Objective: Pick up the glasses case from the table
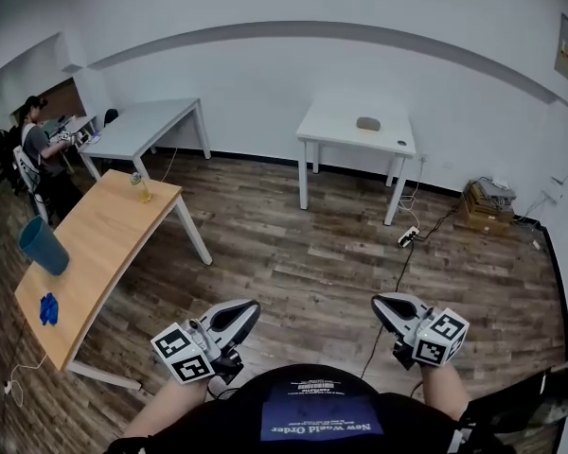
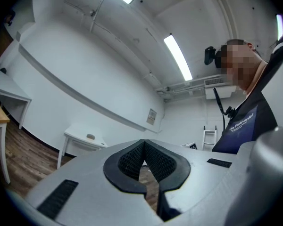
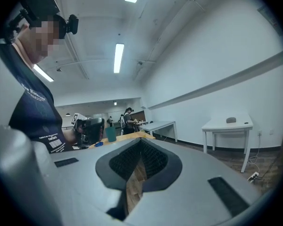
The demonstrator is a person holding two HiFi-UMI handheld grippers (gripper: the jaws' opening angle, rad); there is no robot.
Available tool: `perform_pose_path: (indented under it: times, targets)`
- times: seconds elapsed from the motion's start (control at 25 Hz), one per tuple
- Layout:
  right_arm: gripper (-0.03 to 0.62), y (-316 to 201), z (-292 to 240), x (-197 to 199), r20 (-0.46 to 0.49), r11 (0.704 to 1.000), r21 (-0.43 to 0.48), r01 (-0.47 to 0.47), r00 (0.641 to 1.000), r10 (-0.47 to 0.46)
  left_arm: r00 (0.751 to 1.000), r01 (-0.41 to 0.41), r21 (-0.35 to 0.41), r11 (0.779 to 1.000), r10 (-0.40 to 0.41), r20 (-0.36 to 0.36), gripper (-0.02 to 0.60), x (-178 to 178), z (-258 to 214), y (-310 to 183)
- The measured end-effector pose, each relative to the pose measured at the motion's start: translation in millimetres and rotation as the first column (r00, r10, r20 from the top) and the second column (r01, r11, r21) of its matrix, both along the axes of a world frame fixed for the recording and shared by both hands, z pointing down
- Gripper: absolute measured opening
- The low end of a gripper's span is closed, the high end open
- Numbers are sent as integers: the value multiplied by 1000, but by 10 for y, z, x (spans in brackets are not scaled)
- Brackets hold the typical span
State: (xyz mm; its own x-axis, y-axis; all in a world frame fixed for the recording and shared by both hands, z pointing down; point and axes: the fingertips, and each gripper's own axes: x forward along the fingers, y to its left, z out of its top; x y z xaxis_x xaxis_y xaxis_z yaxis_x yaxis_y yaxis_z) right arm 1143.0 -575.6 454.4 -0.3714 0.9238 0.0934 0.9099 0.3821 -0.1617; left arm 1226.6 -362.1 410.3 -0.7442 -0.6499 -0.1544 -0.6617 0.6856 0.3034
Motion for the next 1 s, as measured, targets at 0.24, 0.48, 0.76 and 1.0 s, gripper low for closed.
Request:
perform_pose_path:
  times: [0.24,0.48,0.76,1.0]
  targets:
    - [2,1049,-160,-291,37,999,12,-35,999,35,999,-30,22,999,29,34,-3,-416,-80,1112]
    - [2,1979,-257,-649,43,998,1,-67,997,67,998,-43,22,999,42,53,-3,-836,-167,2139]
    - [2,2777,-173,-985,26,998,50,-34,999,33,999,-9,56,998,7,42,-3,-1133,-48,2934]
    - [2,3187,-127,-1327,10,997,72,27,1000,-28,998,54,81,995,-56,25,-3,-1322,52,3306]
